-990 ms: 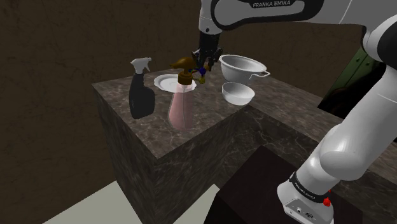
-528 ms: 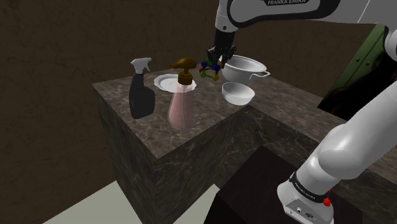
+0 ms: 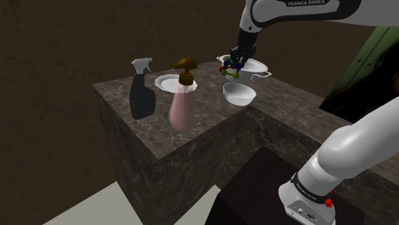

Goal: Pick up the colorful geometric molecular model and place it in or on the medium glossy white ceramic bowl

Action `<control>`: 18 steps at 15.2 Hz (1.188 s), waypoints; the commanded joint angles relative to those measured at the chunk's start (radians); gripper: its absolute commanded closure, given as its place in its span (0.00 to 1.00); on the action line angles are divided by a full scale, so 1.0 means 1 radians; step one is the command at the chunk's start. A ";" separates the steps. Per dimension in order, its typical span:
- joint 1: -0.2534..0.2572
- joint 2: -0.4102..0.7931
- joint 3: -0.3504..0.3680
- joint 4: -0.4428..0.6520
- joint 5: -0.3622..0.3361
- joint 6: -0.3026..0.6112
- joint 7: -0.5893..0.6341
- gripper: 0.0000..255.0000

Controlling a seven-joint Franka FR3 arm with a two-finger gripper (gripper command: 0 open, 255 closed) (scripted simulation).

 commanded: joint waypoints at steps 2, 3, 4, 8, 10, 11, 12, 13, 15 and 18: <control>-0.023 -0.045 -0.044 -0.031 -0.002 -0.002 -0.069 1.00; -0.031 -0.056 -0.061 -0.039 -0.005 0.000 -0.093 1.00; -0.040 -0.066 -0.077 -0.047 -0.007 0.001 -0.117 1.00; -0.059 -0.086 -0.115 -0.087 -0.015 0.031 -0.166 1.00; -0.059 -0.087 -0.116 -0.114 -0.017 0.057 -0.161 1.00; -0.059 -0.088 -0.116 -0.128 -0.018 0.070 -0.159 1.00; -0.059 -0.088 -0.117 -0.141 -0.019 0.083 -0.157 1.00; -0.060 -0.087 -0.117 -0.154 -0.020 0.097 -0.155 1.00; -0.060 -0.086 -0.118 -0.180 -0.022 0.123 -0.150 1.00; -0.061 -0.083 -0.119 -0.217 -0.026 0.163 -0.144 1.00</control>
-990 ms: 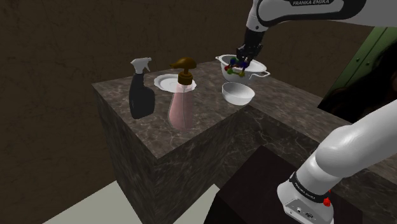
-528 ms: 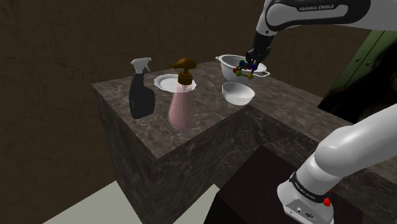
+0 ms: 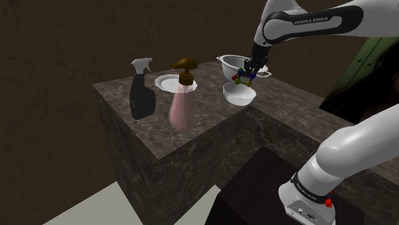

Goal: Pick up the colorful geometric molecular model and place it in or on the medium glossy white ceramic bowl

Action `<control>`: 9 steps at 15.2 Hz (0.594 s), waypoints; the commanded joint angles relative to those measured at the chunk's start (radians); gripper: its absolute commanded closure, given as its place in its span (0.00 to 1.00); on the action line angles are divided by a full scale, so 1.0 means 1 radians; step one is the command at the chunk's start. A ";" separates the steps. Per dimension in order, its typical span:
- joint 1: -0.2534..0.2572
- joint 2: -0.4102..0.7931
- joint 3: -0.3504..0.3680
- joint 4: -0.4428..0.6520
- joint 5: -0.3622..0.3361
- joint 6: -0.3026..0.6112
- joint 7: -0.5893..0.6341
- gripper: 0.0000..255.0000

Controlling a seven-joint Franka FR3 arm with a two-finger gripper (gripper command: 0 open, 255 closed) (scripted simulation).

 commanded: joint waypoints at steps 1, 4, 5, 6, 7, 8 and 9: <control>-0.001 -0.001 -0.001 -0.028 -0.003 0.028 0.004 1.00; -0.002 0.006 -0.003 -0.062 -0.007 0.068 0.011 1.00; -0.003 0.008 -0.003 -0.074 -0.008 0.082 0.014 1.00; -0.003 0.011 -0.003 -0.083 -0.010 0.093 0.016 1.00; -0.003 0.010 -0.003 -0.083 -0.010 0.093 0.016 1.00; -0.003 0.010 -0.003 -0.083 -0.010 0.093 0.016 1.00; -0.003 0.011 -0.003 -0.083 -0.010 0.093 0.016 1.00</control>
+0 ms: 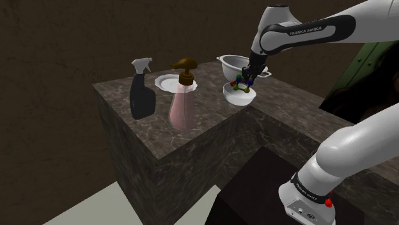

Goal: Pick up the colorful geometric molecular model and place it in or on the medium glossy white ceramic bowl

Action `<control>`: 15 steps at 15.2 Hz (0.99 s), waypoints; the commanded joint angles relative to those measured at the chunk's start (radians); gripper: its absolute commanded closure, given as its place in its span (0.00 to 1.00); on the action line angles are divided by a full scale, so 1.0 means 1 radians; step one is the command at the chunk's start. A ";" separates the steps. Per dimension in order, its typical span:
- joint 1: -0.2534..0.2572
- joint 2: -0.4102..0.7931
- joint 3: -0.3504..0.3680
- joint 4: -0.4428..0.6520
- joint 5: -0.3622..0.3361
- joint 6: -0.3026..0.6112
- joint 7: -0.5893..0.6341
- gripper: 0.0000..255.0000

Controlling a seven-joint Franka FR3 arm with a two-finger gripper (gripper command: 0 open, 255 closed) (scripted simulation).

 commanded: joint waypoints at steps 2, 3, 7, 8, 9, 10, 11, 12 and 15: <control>0.000 0.000 0.000 -0.001 0.000 0.002 0.000 1.00; 0.000 0.000 0.000 -0.001 0.000 0.002 0.000 1.00; 0.000 0.000 0.000 -0.001 0.000 0.002 0.000 0.00; 0.000 0.000 0.000 -0.001 0.000 0.002 0.000 0.00; 0.000 0.000 0.000 -0.001 0.000 0.002 0.000 0.00; 0.000 0.000 0.000 -0.001 0.000 0.002 0.000 0.00; 0.000 0.000 0.000 -0.001 0.000 0.002 0.000 0.00; 0.003 -0.012 0.004 0.021 0.004 -0.032 -0.001 0.00; 0.009 -0.039 0.016 0.088 0.013 -0.128 -0.005 0.00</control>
